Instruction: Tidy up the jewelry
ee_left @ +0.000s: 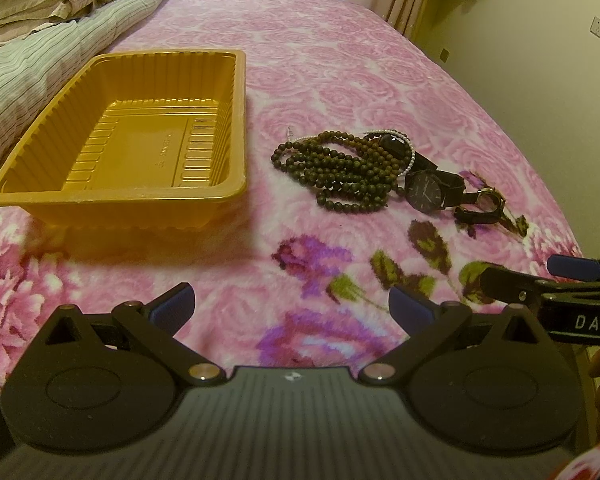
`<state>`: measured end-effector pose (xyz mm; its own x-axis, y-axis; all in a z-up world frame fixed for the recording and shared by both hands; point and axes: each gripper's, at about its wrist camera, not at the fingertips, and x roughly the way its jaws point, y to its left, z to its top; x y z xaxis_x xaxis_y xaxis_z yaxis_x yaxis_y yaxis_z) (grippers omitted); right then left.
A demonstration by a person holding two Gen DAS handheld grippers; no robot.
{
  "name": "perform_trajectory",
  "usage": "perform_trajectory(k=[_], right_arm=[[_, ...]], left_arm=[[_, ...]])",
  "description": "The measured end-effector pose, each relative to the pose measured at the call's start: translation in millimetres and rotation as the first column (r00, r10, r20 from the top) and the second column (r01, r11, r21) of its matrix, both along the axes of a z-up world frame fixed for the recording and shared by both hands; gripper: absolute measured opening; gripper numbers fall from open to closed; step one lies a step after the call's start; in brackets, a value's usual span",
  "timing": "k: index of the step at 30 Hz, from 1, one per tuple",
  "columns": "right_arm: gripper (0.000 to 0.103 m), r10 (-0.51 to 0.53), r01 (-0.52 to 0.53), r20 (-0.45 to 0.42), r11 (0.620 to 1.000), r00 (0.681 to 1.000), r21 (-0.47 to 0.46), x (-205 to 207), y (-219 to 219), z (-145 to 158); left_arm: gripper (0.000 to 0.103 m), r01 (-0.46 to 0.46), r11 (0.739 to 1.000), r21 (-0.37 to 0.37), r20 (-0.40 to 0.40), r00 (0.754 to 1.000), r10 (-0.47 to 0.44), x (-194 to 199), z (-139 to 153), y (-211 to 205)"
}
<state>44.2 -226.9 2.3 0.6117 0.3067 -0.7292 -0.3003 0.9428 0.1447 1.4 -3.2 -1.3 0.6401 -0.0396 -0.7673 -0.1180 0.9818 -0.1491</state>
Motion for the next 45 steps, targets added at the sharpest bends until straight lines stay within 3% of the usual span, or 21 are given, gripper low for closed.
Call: perform_trajectory(k=[45], right_arm=[[0.103, 0.001, -0.001, -0.001, 1.0, 1.0, 0.002, 2.1, 3.2, -0.4]], left_arm=[[0.102, -0.017, 0.999, -0.03, -0.001, 1.0, 0.017, 1.0, -0.6, -0.3]])
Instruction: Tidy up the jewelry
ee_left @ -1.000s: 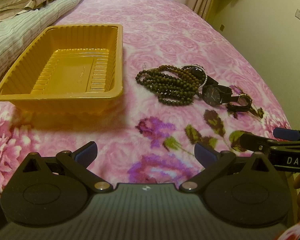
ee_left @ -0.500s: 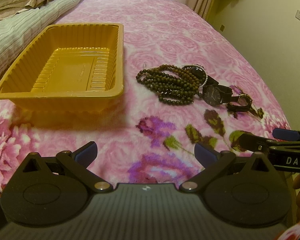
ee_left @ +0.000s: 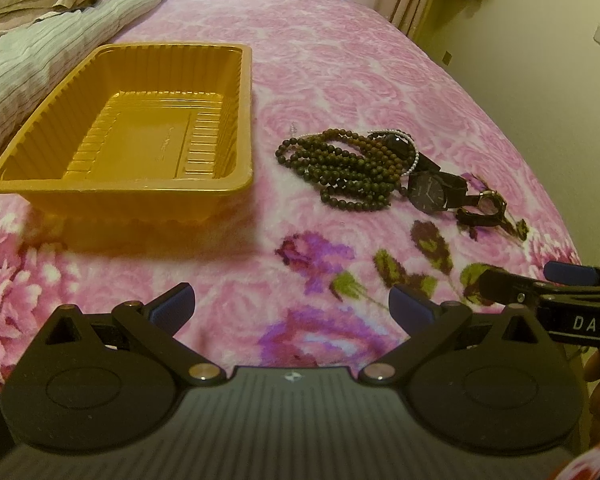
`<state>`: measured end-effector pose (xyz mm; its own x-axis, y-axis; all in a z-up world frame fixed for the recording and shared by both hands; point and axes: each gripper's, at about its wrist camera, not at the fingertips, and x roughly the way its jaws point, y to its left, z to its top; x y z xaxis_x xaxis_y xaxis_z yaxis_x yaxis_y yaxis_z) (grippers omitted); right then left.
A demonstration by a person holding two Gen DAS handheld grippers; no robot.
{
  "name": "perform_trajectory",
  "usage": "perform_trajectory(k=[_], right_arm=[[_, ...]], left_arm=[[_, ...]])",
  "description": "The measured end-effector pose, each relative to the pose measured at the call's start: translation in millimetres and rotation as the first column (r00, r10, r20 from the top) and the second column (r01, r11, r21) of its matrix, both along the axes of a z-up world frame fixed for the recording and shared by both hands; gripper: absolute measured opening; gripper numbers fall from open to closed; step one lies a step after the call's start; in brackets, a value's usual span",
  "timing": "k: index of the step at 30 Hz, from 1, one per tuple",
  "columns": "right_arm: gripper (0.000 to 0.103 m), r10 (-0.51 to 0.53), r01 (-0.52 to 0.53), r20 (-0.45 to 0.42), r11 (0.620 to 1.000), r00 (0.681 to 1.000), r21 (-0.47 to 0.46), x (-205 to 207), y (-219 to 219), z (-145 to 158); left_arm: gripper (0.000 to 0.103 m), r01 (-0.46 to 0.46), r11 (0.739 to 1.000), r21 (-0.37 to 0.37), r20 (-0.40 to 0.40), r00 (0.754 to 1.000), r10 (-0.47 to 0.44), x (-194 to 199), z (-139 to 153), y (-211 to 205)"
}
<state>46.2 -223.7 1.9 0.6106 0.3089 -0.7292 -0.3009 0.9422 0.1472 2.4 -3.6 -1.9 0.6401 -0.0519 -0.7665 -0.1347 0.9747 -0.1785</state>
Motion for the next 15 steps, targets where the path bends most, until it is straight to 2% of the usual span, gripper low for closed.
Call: perform_trajectory(k=[5, 8, 13, 15], right_arm=[[0.103, -0.004, 0.004, 0.018, 1.0, 1.0, 0.011, 1.0, 3.9, -1.1], [0.103, -0.001, 0.001, 0.021, 1.0, 1.0, 0.025, 3.7, 6.3, -1.6], [0.103, 0.014, -0.014, 0.023, 1.0, 1.0, 0.02, 8.9, 16.1, -0.1], [0.103, 0.022, -0.022, 0.02, 1.0, 1.0, 0.018, 10.6, 20.9, -0.5]], left_arm=[[0.098, -0.044, 0.997, -0.06, 0.046, 0.998, 0.046, -7.4, 10.7, 28.7], [0.098, -0.095, 0.99, -0.106, 0.096, 0.99, 0.105, -14.5, 24.3, 58.1], [0.098, -0.211, 0.974, -0.081, 0.165, 0.961, 0.222, -20.6, 44.2, 116.7], [0.094, -0.265, 0.963, -0.051, 0.181, 0.946, 0.269, -19.9, 45.1, 142.5]])
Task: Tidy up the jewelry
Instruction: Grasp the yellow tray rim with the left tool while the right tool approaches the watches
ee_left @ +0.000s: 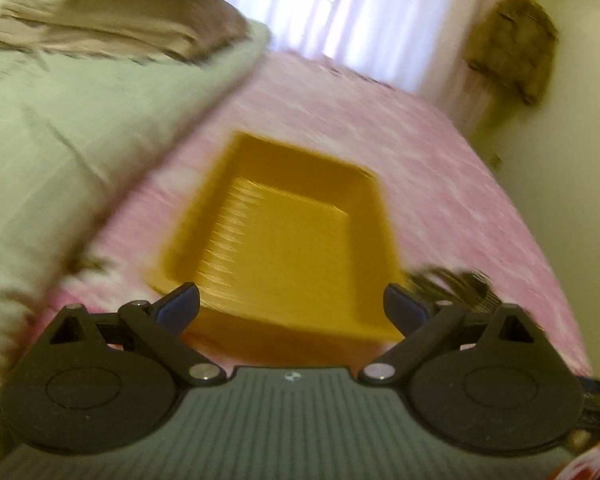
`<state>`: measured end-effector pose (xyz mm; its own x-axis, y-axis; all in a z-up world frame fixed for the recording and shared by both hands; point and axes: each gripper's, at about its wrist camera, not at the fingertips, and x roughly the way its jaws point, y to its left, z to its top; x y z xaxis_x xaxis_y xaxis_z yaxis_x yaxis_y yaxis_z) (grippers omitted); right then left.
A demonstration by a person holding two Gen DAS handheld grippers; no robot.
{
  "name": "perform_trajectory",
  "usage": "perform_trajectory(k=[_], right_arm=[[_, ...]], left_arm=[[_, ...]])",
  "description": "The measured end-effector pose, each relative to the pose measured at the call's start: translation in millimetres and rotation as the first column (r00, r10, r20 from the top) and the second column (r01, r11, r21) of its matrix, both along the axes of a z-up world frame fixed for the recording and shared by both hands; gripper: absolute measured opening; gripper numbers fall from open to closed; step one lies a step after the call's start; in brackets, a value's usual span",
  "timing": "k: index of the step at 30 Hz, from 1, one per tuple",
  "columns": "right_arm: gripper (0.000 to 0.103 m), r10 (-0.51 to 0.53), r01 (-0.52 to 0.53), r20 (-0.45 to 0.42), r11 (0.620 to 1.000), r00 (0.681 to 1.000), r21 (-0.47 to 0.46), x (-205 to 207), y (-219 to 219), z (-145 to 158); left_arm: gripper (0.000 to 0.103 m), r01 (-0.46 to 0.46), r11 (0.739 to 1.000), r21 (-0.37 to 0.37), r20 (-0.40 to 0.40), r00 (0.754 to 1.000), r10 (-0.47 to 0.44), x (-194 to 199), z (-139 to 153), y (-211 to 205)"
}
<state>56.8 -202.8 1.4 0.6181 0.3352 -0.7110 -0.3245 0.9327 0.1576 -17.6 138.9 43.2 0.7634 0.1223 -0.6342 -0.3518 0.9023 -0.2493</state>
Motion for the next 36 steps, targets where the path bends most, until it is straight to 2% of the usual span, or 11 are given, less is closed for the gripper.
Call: perform_trajectory(k=[2, 5, 7, 11, 12, 15, 19, 22, 29, 33, 36], right_arm=[[0.103, 0.009, -0.009, -0.004, 1.0, 1.0, -0.011, 2.6, 6.1, -1.0], [0.103, 0.018, -0.018, -0.012, 0.999, 1.0, -0.028, 6.2, 13.3, -3.5], [0.103, 0.018, -0.019, -0.017, 0.999, 1.0, -0.039, 8.9, 16.8, -5.6], [0.103, 0.016, -0.019, -0.039, 0.998, 0.999, -0.064, 15.4, 24.0, -12.6], [0.103, 0.016, -0.019, -0.045, 0.997, 0.999, -0.072, 17.3, 26.4, -14.9], [0.103, 0.018, -0.023, -0.054, 0.996, 0.998, -0.083, 20.8, 31.7, -19.2], [0.103, 0.025, -0.032, -0.072, 0.995, 0.997, -0.091, 27.7, 40.6, -25.1], [0.103, 0.035, -0.041, -0.074, 0.995, 0.997, -0.09, 30.9, 46.4, -27.1], [0.103, 0.033, -0.037, -0.063, 0.997, 0.997, -0.071, 33.2, 44.1, -24.9], [0.102, 0.009, -0.012, -0.054, 0.998, 0.999, -0.055, 31.9, 32.5, -23.9], [0.102, -0.027, 0.026, -0.024, 0.998, 0.999, -0.049, 32.7, 16.1, -21.3]], left_arm=[[0.088, -0.048, 0.998, 0.034, -0.013, 0.999, 0.048, 3.8, -5.1, 24.1], [0.082, -0.088, 0.996, 0.02, -0.03, 0.996, 0.088, 11.0, -17.2, 60.0], [0.077, -0.085, 0.996, -0.016, -0.035, 0.996, 0.084, 17.1, -29.7, 75.8], [0.055, -0.056, 0.994, -0.09, -0.045, 0.998, 0.052, 28.4, -58.6, 95.6], [0.046, -0.053, 0.994, -0.097, -0.041, 0.998, 0.049, 30.9, -64.4, 98.9], [0.031, -0.038, 0.988, -0.147, -0.042, 0.999, 0.032, 37.0, -76.2, 103.7], [0.025, -0.031, 0.985, -0.17, -0.045, 0.999, 0.024, 41.2, -82.2, 101.7], [0.016, -0.021, 0.983, -0.182, -0.055, 0.998, 0.011, 44.0, -82.1, 99.2], [0.007, 0.002, 0.993, -0.119, -0.094, 0.995, -0.013, 47.5, -65.4, 86.7], [0.003, 0.042, 0.998, -0.046, -0.109, 0.993, -0.046, 52.2, -53.3, 75.6], [0.003, 0.078, 0.996, 0.045, -0.113, 0.991, -0.072, 54.5, -40.4, 63.4]])
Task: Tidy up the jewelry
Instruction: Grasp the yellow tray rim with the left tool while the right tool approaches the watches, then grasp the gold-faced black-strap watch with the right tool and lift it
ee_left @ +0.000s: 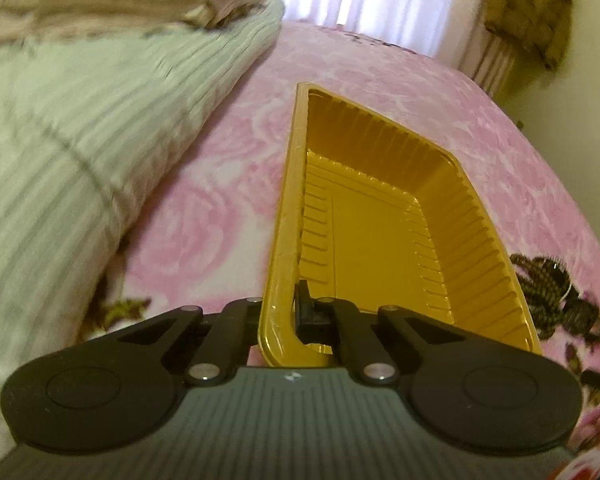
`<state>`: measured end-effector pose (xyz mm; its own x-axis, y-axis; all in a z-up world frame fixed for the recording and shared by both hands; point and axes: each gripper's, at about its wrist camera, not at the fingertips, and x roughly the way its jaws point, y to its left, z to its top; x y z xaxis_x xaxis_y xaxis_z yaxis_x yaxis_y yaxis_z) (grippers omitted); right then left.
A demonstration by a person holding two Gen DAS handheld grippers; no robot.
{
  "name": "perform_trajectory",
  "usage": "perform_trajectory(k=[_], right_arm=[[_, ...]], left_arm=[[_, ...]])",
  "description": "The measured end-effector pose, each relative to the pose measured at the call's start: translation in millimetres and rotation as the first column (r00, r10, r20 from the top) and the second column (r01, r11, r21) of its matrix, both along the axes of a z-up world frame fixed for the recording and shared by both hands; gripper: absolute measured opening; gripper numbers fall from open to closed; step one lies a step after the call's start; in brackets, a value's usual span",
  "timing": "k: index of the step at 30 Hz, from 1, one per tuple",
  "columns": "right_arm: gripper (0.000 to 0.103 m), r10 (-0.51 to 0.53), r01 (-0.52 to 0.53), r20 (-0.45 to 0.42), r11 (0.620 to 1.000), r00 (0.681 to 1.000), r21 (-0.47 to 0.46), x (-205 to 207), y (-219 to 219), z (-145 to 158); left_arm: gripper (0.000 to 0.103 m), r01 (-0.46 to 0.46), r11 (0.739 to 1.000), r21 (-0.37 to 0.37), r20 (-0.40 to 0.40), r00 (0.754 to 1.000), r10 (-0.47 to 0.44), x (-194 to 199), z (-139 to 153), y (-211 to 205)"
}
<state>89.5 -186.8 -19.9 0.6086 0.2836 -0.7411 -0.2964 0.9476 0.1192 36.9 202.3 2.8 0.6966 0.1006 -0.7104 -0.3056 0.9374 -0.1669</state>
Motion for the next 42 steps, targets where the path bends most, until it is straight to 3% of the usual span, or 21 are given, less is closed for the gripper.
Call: perform_trajectory(k=[3, 7, 10, 11, 17, 23, 24, 26, 42], right_arm=[[0.102, -0.05, 0.05, 0.046, 0.999, 0.998, -0.005, 3.7, -20.2, 1.6], [0.102, -0.091, 0.096, 0.104, 0.994, 0.99, -0.049, 13.0, -42.5, -2.0], [0.082, -0.094, 0.104, 0.126, 0.991, 0.988, -0.078, 21.9, -57.4, -7.2], [0.081, -0.089, 0.102, 0.129, 0.991, 0.988, -0.091, 25.4, -60.9, -9.7], [0.082, 0.025, 0.003, 0.154, 0.984, 0.988, -0.178, 41.0, -64.1, -25.9], [0.081, 0.126, -0.101, 0.144, 0.981, 0.982, -0.167, 54.6, -63.9, -38.9], [0.08, 0.134, -0.109, 0.147, 0.98, 0.98, -0.168, 55.2, -64.2, -38.7], [0.066, 0.161, -0.135, 0.157, 0.977, 0.974, -0.163, 52.7, -63.5, -36.3], [0.053, 0.111, -0.074, 0.196, 0.98, 0.974, -0.186, 21.2, -70.3, -27.9]], left_arm=[[0.003, 0.047, 0.994, 0.098, -0.004, 0.999, -0.047, 3.8, 15.6, -16.5], [0.003, 0.098, 0.968, 0.233, -0.029, 0.995, -0.094, 12.3, 31.6, -39.8], [0.003, 0.106, 0.951, 0.29, -0.045, 0.994, -0.097, 17.9, 37.9, -54.0], [0.003, 0.105, 0.949, 0.298, -0.047, 0.994, -0.096, 19.0, 39.2, -57.1], [0.003, 0.112, 0.948, 0.297, -0.06, 0.993, -0.098, 23.6, 39.5, -66.6], [0.003, 0.124, 0.949, 0.291, -0.077, 0.991, -0.105, 25.2, 36.4, -75.2], [0.003, 0.128, 0.948, 0.29, -0.08, 0.991, -0.109, 25.5, 36.0, -76.0], [0.003, 0.131, 0.948, 0.29, -0.081, 0.99, -0.112, 24.9, 35.4, -79.6], [0.003, 0.138, 0.947, 0.291, -0.074, 0.99, -0.121, 25.1, 33.9, -81.6]])
